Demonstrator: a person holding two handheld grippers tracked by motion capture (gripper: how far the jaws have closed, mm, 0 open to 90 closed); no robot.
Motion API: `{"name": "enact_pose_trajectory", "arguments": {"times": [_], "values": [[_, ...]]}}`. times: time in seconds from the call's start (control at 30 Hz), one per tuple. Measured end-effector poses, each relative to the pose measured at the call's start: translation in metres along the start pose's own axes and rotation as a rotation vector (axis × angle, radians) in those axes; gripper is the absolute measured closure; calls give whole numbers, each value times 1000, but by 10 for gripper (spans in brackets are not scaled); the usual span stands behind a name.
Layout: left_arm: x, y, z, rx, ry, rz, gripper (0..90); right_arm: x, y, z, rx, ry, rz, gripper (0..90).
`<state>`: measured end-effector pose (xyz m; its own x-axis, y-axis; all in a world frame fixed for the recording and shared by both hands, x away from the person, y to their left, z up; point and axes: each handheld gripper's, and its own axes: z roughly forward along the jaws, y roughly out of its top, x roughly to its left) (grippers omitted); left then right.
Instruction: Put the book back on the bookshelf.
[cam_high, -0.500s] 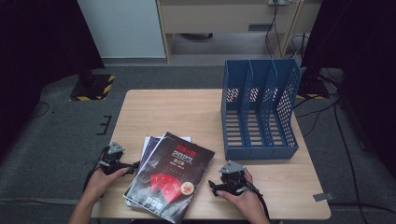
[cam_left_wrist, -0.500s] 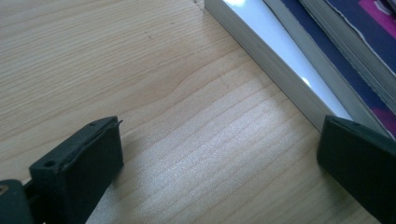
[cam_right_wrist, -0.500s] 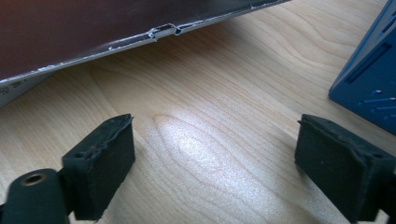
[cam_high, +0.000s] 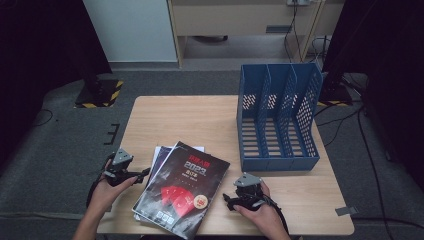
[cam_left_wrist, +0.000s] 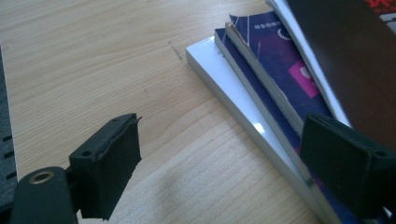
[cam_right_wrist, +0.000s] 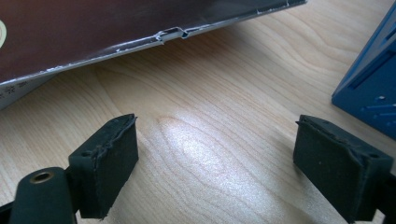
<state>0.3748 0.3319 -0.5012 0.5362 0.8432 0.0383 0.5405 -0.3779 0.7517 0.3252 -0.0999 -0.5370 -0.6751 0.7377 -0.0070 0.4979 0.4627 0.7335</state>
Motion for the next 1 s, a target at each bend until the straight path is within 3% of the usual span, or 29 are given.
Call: {"name": "enact_pose_trajectory", "arguments": {"times": [0.27,0.47,0.53,0.6,0.67,0.77,0.9,1.0], "values": [[-12,8,-5,-22,-26,6,131,5,0,-6,-24,38,1,141],[-26,16,-7,-32,-47,24,140,6,1,-11,-28,46,-8,229],[-29,19,-9,-40,-53,28,183,7,3,-13,-37,57,-3,269],[-35,24,-11,-56,-90,33,218,9,7,-16,-44,92,0,323],[-38,25,-11,-58,-104,32,265,10,10,-17,-48,116,14,324],[-49,26,-4,-27,-133,75,306,11,16,-17,-35,133,10,293],[-55,25,2,4,-125,102,334,8,23,-16,-6,161,23,218],[-57,24,6,18,-126,103,348,8,29,-16,-14,171,33,170]]}}
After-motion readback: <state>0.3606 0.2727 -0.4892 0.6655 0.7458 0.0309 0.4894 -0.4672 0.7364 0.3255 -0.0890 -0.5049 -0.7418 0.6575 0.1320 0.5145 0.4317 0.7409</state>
